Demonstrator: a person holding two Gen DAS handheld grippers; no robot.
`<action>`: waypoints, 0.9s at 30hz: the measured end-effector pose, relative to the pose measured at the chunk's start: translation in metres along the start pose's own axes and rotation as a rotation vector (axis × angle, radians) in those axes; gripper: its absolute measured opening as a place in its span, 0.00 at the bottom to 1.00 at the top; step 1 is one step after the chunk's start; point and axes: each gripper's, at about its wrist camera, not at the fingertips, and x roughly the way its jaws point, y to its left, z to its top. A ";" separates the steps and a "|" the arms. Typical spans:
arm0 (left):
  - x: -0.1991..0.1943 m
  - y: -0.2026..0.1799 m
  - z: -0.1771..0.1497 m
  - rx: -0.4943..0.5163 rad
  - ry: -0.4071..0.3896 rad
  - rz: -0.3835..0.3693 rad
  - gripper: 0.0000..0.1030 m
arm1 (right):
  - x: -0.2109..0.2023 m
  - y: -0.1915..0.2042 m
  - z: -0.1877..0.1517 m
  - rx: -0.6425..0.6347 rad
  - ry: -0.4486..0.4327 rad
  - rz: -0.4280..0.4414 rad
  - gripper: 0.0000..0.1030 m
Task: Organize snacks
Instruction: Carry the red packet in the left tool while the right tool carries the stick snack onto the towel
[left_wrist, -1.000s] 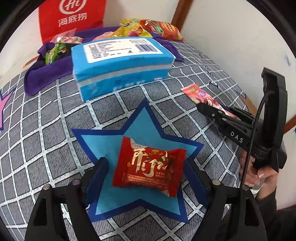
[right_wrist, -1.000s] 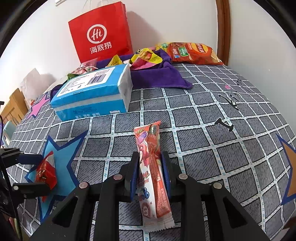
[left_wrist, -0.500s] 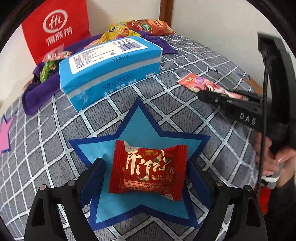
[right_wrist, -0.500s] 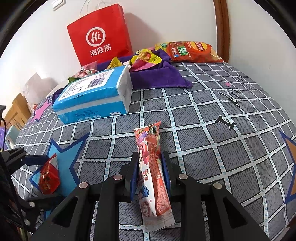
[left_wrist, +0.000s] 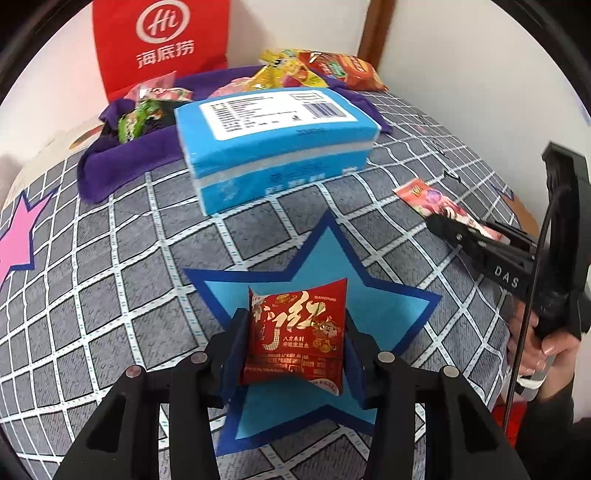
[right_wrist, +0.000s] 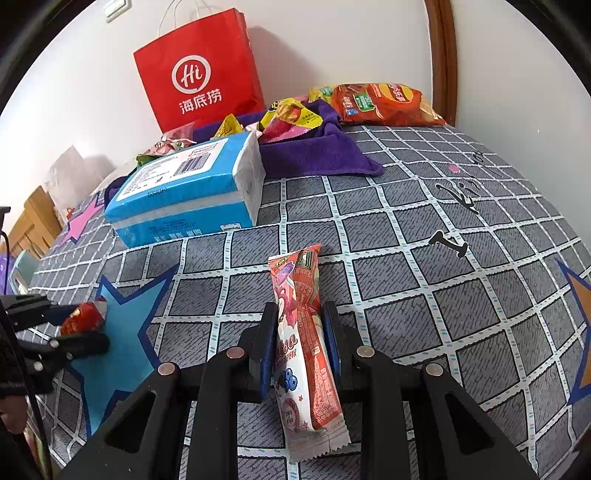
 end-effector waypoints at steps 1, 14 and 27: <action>0.000 0.002 0.001 -0.008 0.002 -0.003 0.43 | 0.000 0.002 0.000 -0.007 0.000 -0.009 0.23; -0.014 0.019 0.017 -0.076 -0.010 -0.035 0.43 | -0.013 0.006 0.020 0.018 0.024 -0.038 0.20; -0.054 0.052 0.067 -0.161 -0.125 -0.025 0.43 | -0.048 0.033 0.099 0.001 -0.056 0.002 0.20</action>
